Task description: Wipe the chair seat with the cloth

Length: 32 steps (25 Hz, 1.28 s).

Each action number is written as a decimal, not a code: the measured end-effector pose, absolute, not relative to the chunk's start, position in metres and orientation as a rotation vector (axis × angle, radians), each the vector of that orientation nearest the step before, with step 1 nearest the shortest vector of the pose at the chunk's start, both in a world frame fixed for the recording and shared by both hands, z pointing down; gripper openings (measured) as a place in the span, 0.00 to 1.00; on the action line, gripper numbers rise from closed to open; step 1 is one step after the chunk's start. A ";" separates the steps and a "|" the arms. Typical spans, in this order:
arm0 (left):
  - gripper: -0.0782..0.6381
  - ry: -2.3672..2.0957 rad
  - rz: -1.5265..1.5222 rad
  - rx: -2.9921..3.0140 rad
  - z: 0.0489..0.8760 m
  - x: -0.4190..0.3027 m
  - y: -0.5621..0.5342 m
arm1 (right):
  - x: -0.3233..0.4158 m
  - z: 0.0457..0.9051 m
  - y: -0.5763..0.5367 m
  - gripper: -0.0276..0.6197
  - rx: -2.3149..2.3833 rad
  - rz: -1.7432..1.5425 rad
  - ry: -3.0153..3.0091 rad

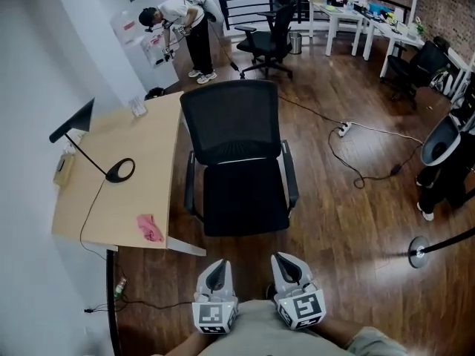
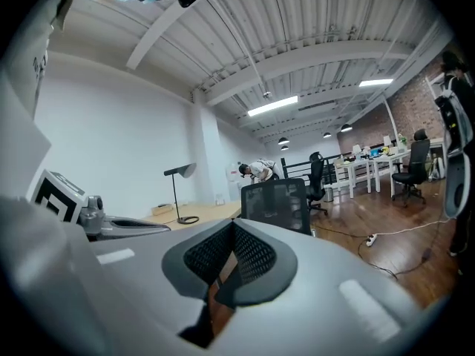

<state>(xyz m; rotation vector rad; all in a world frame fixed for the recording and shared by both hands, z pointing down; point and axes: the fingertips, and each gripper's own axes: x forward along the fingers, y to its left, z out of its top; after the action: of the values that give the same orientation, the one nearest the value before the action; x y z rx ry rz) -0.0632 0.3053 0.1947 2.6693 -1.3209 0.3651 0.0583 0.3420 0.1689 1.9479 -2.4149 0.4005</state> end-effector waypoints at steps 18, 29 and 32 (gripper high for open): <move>0.12 -1.302 0.290 2.730 0.171 -0.120 0.289 | 0.007 0.155 0.338 0.04 2.021 0.270 -2.333; 0.12 -1.258 0.243 2.747 0.173 -0.147 0.273 | -0.024 0.162 0.326 0.04 2.007 0.313 -2.287; 0.12 -1.248 0.230 2.748 0.174 -0.149 0.272 | -0.026 0.162 0.325 0.04 2.013 0.307 -2.280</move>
<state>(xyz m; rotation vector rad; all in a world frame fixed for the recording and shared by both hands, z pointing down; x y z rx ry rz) -0.1492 0.2721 0.1738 2.7484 -1.2477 0.2301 -0.0263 0.3254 0.1619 2.0129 -2.2802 0.3070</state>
